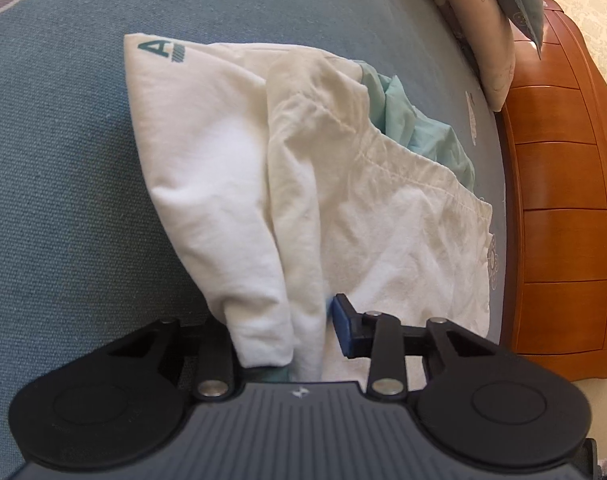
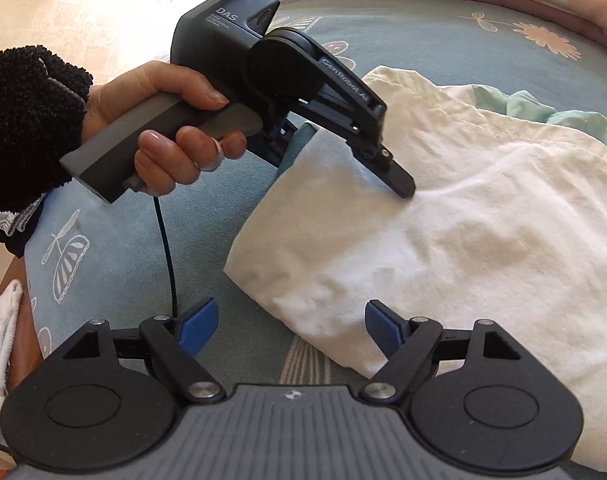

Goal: Fold clothes
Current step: 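Lift the gripped white edge with the left gripper and fold it over the bundle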

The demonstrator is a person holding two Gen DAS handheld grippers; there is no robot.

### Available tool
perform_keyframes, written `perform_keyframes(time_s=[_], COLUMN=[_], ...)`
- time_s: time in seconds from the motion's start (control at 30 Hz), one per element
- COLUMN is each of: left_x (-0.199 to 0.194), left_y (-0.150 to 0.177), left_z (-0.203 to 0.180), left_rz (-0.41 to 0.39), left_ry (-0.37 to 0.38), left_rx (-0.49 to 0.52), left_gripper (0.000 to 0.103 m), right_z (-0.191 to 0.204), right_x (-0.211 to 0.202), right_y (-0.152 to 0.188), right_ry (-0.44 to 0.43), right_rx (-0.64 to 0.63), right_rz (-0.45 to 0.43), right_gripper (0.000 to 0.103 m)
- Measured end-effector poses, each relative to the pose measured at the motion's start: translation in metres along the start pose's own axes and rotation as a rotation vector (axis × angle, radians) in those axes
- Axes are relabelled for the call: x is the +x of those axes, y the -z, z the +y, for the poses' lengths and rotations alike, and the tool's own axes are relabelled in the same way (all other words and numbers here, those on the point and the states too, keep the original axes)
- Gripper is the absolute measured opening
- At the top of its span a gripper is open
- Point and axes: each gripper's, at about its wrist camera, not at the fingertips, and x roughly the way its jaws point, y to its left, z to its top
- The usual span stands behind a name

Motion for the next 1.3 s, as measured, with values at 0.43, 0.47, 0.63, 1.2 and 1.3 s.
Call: perform_keyframes(time_s=[0.43, 0.47, 0.63, 1.2, 1.3], left_x=[-0.005, -0.004, -0.004, -0.028, -0.027], left_y=[0.009, 0.009, 0.01, 0.023, 0.026], left_z=[-0.021, -0.023, -0.036, -0.113, -0.121], left_rz=[-0.047, -0.047, -0.059, -0.083, -0.09], left_ry=[-0.146, -0.152, -0.207, -0.149, -0.145], left_rx=[-0.001, -0.016, -0.025, -0.049, -0.06], left_gripper=[0.023, 0.022, 0.017, 0.008, 0.008], right_z=[-0.062, -0.074, -0.123, -0.159, -0.162], right_x=[-0.051, -0.055, -0.043, -0.074, -0.061], right_y=[-0.003, -0.004, 0.008, 0.0, -0.002], right_ry=[0.207, 0.231, 0.275, 0.301, 0.312], right_rx=[0.082, 0.111, 0.222, 0.32, 0.31], right_rz=[-0.152, -0.166, -0.147, -0.159, -0.125], right_gripper=[0.083, 0.083, 0.083, 0.05, 0.036])
